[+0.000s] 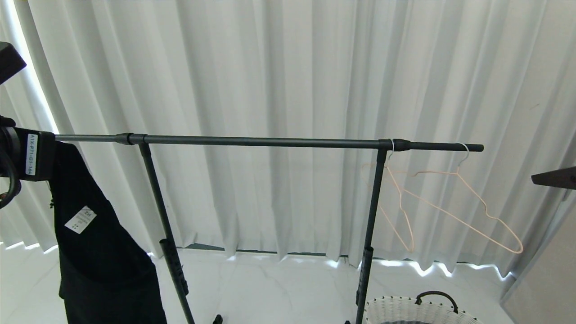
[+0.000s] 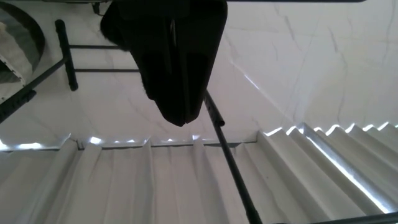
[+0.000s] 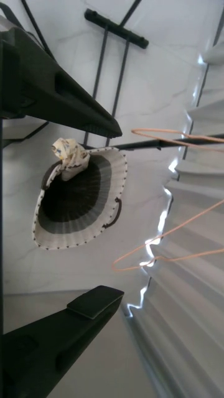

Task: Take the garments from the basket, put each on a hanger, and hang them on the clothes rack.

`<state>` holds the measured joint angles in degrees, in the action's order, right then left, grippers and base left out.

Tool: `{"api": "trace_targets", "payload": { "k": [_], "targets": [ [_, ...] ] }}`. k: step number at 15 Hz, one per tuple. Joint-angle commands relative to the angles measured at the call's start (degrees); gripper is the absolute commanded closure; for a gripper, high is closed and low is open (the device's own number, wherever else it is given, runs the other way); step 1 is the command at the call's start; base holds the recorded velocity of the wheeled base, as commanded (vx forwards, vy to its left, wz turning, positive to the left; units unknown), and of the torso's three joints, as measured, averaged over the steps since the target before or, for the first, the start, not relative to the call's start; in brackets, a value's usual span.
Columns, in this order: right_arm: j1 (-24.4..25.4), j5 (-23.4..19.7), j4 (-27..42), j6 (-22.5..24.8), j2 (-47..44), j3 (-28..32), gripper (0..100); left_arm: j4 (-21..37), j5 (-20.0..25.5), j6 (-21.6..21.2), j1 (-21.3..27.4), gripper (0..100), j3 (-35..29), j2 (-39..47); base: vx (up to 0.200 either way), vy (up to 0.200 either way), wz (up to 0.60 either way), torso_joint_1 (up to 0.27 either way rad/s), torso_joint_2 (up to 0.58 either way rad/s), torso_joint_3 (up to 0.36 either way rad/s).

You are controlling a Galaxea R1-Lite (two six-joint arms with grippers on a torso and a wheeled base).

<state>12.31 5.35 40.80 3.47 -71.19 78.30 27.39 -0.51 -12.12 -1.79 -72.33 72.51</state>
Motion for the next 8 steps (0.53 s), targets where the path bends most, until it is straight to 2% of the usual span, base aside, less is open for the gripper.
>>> {"api": "trace_targets", "payload": {
  "k": [1,4,7,8],
  "targets": [
    [-0.01,0.1,0.07,-0.05,0.0,0.01,0,-0.06,-0.02,-0.01,0.03,100,0.26,0.0,0.0,0.0,0.0,0.0,0.0,0.0],
    [-0.01,0.01,0.07,-0.05,-0.09,0.01,0,-2.69,-0.02,-0.01,-0.05,100,0.61,0.0,0.0,0.0,0.0,0.0,0.0,0.0],
    [-0.1,0.01,0.07,-0.05,-0.09,0.01,0,-3.49,-0.02,-0.1,0.03,100,0.7,0.09,0.0,-0.2,0.0,0.002,0.0,0.004],
    [-0.01,0.01,-0.02,-0.05,-0.09,0.01,0,-3.57,0.25,-0.1,0.03,100,0.7,0.09,0.0,0.0,0.0,0.0,0.0,0.0]
  ]
}}
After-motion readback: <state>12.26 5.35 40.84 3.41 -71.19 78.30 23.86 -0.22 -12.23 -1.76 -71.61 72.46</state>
